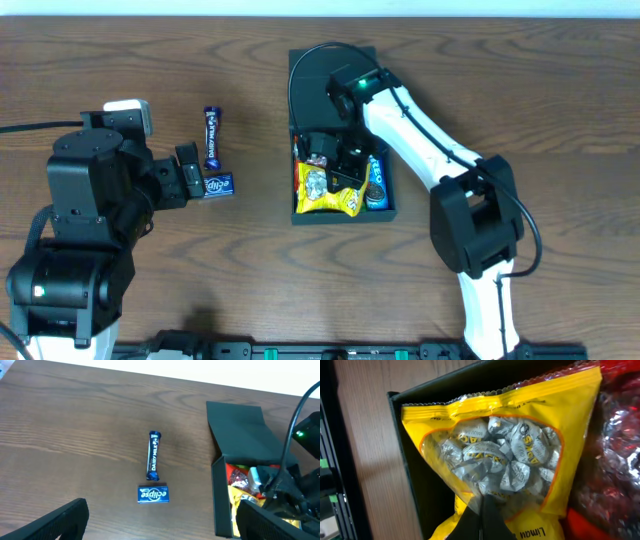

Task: Pack container
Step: 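Carry the yellow Hacks bag into the box and lower it, then release the yellow bag and press it flat with right gripper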

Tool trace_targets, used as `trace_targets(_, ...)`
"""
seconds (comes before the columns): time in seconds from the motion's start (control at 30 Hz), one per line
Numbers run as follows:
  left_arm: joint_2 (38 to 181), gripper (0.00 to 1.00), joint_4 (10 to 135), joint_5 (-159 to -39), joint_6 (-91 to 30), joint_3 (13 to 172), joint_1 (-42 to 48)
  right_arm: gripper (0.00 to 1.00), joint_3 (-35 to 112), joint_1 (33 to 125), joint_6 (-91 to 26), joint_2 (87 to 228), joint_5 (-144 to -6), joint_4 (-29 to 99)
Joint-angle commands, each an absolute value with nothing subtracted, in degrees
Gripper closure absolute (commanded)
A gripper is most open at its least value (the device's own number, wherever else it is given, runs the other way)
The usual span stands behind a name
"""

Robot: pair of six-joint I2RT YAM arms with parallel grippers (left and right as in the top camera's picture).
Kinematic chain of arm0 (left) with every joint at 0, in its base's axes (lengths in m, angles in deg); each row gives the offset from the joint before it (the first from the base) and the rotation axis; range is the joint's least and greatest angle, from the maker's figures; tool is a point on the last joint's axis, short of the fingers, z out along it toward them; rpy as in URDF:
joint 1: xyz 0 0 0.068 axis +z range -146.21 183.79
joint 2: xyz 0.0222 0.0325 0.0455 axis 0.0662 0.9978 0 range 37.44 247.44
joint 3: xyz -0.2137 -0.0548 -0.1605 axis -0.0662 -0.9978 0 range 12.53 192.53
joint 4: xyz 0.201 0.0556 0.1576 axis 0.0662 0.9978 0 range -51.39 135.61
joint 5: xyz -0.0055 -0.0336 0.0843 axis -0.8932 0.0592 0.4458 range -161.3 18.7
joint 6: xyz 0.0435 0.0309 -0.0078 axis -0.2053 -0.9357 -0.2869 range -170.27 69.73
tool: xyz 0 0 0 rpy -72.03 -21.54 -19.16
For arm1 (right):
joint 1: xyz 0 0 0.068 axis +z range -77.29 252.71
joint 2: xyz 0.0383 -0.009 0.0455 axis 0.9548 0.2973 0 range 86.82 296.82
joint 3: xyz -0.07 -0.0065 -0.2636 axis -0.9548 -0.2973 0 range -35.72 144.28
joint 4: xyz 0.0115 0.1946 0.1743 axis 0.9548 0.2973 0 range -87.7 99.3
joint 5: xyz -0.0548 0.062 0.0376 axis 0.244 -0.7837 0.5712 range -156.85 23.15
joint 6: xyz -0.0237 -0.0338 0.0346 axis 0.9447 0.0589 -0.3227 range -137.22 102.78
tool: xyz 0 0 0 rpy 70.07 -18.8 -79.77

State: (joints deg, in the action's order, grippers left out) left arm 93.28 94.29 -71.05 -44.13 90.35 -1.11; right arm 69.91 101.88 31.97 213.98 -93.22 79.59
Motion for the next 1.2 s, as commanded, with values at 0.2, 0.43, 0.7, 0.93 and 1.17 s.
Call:
trace_targets(0.2,93.21,0.05,94.55,-70.75,-44.53,91.13,-0.81,0.98,69.47,102.95,33.20,218.33,-92.76,79.68)
trace_targets(0.43,93.21,0.05,94.66,-70.75,-44.53,91.13,-0.81,0.47,71.18,103.12,30.27,218.02,-93.33,80.99)
trace_targets(0.7,93.21,0.05,94.70,-70.75,-44.53,91.13,-0.81,0.42,75.92,103.12,29.98,212.60,-96.28,84.05)
trace_targets(0.93,93.21,0.05,94.70,-70.75,-44.53,91.13,-0.81,0.56,77.97,103.12,29.98,203.33,-98.40,85.34)
trace_targets(1.17,93.21,0.05,94.77,-70.90,-44.51,91.13,-0.81,0.98,77.78,103.10,30.22,199.46,-95.40,88.01)
